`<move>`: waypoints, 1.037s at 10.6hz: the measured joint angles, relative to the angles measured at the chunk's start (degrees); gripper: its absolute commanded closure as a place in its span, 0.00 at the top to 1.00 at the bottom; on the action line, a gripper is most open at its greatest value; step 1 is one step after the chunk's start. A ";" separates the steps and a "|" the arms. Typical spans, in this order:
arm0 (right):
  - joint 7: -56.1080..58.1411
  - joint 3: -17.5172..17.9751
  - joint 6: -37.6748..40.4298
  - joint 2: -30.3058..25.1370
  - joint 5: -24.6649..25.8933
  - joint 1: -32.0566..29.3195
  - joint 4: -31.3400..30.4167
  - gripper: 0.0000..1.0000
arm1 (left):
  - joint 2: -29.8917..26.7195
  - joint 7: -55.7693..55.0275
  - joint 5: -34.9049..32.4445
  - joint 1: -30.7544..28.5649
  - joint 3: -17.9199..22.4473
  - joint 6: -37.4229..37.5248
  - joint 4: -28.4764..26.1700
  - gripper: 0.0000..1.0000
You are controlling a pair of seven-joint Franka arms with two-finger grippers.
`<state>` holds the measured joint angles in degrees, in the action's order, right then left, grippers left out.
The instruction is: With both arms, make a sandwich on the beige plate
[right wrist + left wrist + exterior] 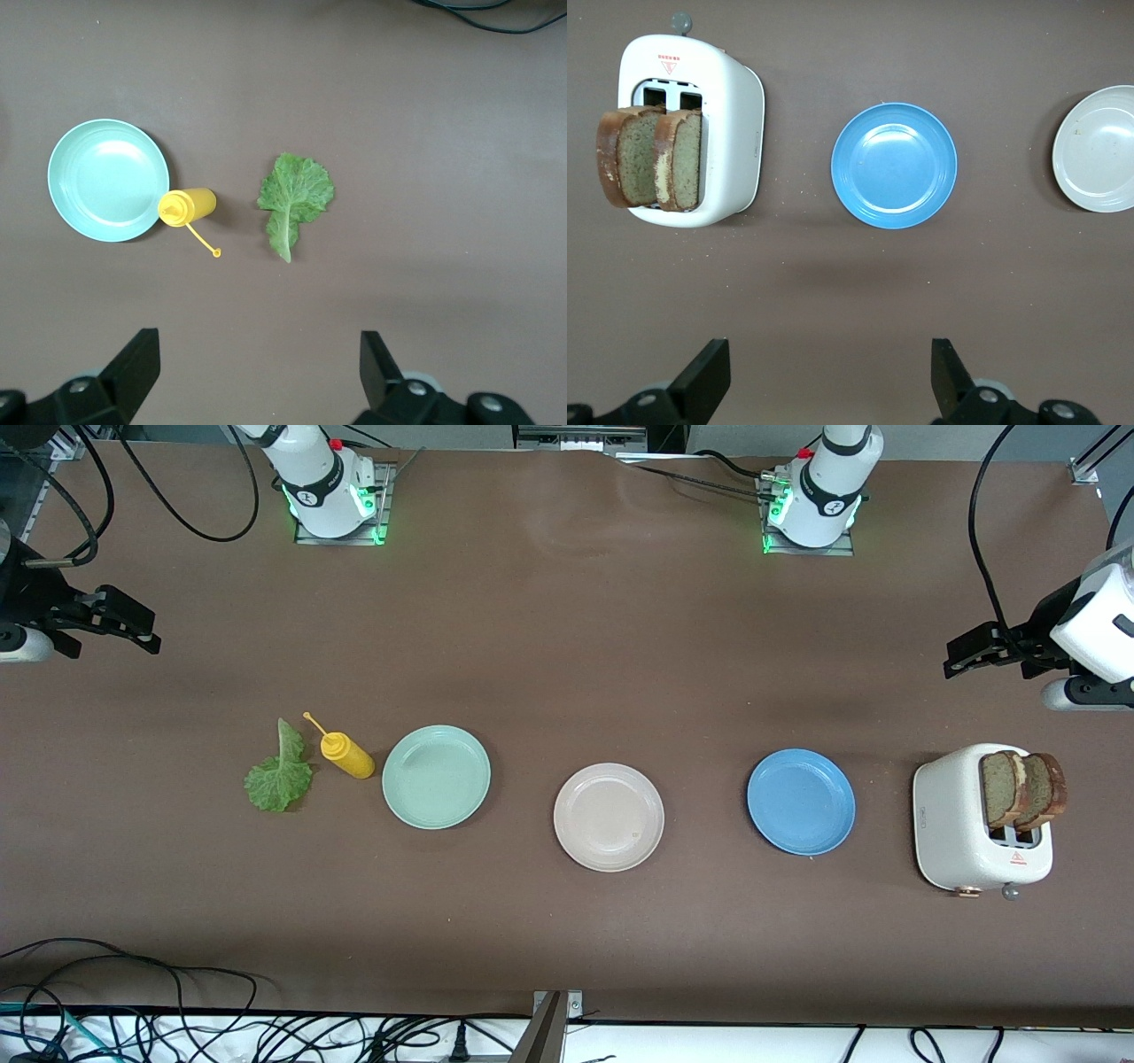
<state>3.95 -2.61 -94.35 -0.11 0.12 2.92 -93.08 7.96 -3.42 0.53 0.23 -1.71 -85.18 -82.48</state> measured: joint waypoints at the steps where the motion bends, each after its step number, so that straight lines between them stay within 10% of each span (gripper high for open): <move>1: 0.00 0.00 0.00 0.00 0.00 0.00 0.00 1.00 | 0.06 0.00 0.00 0.00 0.00 0.00 0.00 1.00; 11: 0.00 -0.10 0.10 0.14 0.01 -0.02 0.00 1.00 | 0.66 0.00 0.00 0.46 -0.24 0.00 0.00 1.00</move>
<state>3.95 -2.70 -94.26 0.03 0.13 2.90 -93.08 8.62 -3.42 0.53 0.69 -1.95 -85.18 -82.48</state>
